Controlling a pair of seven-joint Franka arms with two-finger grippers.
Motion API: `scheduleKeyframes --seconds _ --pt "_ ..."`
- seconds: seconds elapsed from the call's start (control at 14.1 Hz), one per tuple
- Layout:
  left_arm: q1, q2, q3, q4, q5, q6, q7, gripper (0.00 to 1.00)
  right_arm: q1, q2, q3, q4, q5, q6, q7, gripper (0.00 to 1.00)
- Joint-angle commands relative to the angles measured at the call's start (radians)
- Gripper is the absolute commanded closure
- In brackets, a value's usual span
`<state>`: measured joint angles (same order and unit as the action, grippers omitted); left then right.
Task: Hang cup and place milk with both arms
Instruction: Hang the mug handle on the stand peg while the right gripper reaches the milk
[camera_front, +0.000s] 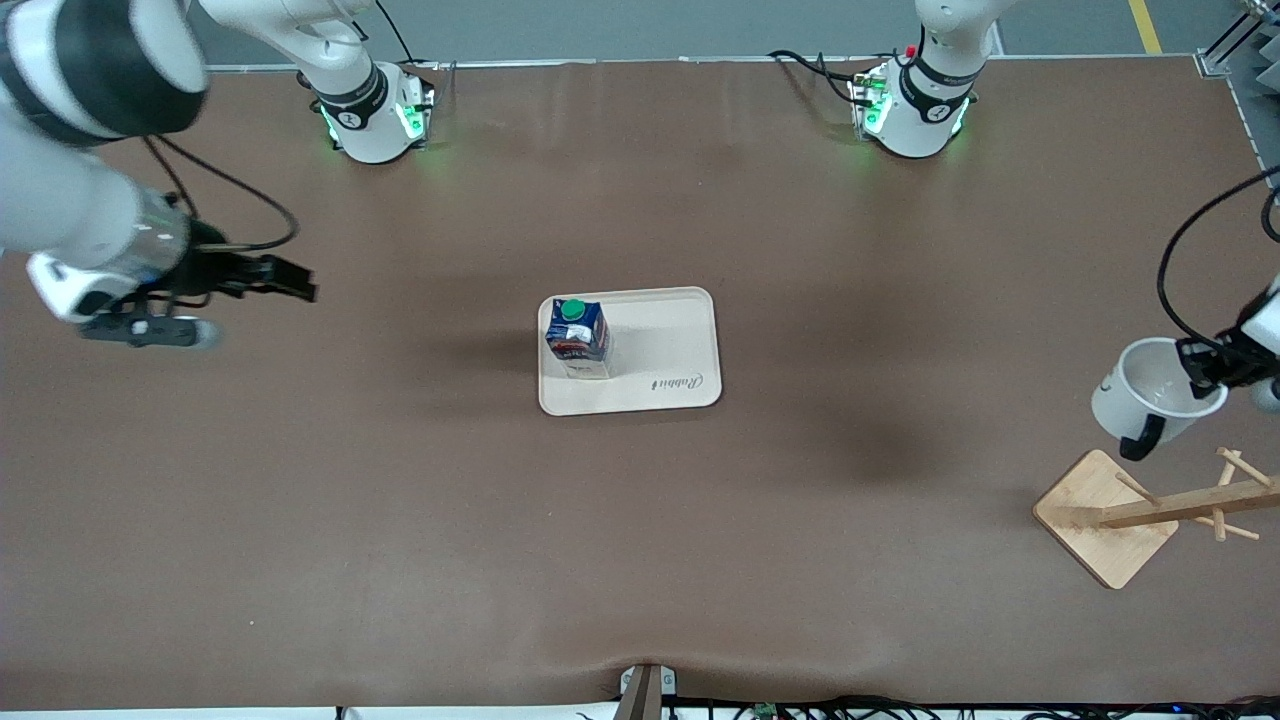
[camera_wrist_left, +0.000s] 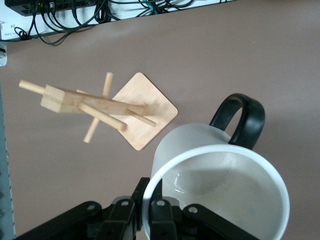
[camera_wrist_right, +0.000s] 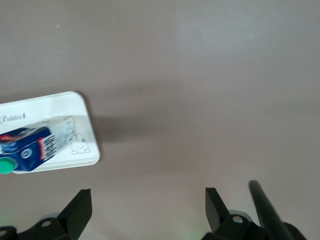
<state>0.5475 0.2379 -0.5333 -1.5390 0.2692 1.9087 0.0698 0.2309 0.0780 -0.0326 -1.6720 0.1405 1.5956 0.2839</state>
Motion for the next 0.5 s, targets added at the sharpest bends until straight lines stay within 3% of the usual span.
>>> scheduleKeyframes --seconds 0.0,0.43 --pt "0.045 0.063 -0.013 0.053 -0.021 0.039 0.047 1.0 0.083 0.043 -0.009 0.009 0.037 0.056 0.113 0.0" --pt "0.087 0.109 -0.011 0.056 -0.024 0.082 0.059 1.0 0.287 0.115 -0.009 0.008 0.041 0.177 0.222 0.0"
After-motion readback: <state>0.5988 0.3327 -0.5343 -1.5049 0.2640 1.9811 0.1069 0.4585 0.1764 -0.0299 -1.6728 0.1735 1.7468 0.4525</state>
